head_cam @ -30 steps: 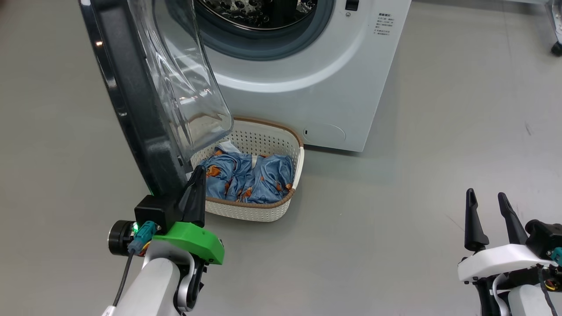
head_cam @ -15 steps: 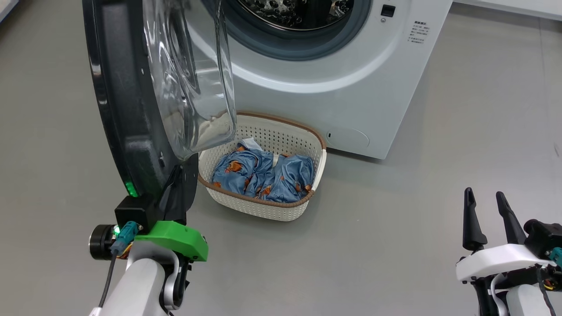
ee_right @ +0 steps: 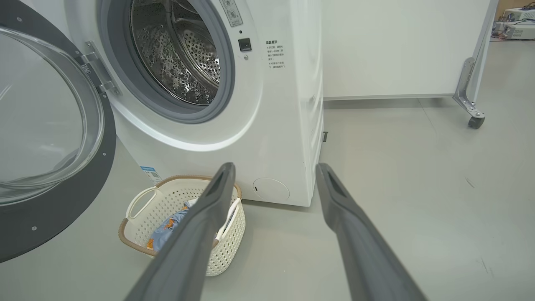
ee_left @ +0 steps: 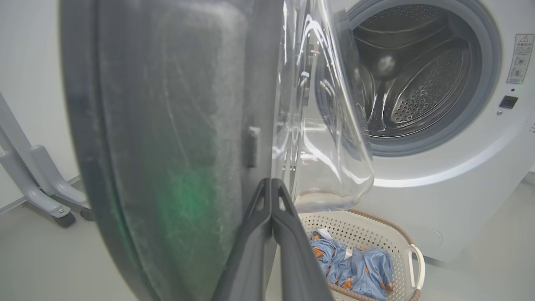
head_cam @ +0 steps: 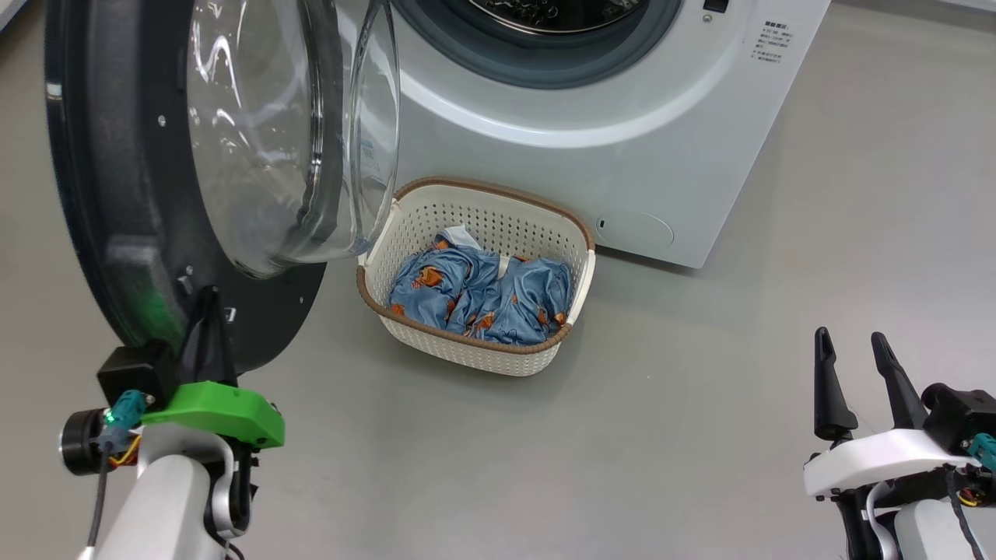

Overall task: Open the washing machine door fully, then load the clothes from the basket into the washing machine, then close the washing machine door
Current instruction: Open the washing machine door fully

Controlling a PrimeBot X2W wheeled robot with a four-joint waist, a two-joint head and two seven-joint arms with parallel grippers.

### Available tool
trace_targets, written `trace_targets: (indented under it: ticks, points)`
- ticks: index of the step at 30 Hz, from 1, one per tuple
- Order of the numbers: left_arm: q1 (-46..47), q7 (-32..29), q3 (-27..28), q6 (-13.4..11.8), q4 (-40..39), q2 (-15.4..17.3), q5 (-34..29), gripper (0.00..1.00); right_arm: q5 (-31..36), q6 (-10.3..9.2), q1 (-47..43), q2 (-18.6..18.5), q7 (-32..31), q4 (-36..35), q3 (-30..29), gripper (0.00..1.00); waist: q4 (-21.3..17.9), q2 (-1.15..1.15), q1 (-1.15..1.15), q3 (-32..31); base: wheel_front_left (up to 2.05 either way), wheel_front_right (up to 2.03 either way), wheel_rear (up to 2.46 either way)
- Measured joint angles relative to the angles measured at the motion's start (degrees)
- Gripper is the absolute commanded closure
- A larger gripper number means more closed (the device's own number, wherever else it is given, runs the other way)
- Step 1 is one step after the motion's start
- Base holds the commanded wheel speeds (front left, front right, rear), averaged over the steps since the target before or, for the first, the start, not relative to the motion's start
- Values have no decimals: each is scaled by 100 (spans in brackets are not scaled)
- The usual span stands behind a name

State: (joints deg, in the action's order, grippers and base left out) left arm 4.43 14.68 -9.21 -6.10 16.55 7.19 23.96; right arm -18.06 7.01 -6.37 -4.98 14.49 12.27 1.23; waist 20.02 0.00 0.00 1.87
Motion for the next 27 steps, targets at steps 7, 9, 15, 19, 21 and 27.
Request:
trace_targets:
  ticks: [7,9,15,19,21,27]
  points:
    - [19,0,502,-5,9,102,212,100,1,0,18,-90,0,-41,44,0,-35,0,0,174,0,0,0]
    - [34,0,662,-32,22,115,318,100,1,0,39,-126,0,-57,44,0,-52,0,0,241,0,0,0]
    - [228,0,1188,-49,115,151,503,100,0,0,149,-287,0,-137,38,0,-107,0,0,503,0,0,0]
    - [440,0,1477,-56,118,269,633,100,-20,0,168,-356,0,-199,24,0,-130,0,0,682,0,0,0]
    - [509,0,1564,-56,123,290,634,100,-29,0,227,-422,0,-237,-9,0,-139,0,0,779,0,0,0]
    - [728,0,1890,-56,245,263,759,100,-52,0,326,-612,0,-320,-73,0,-151,0,0,1077,0,0,0]
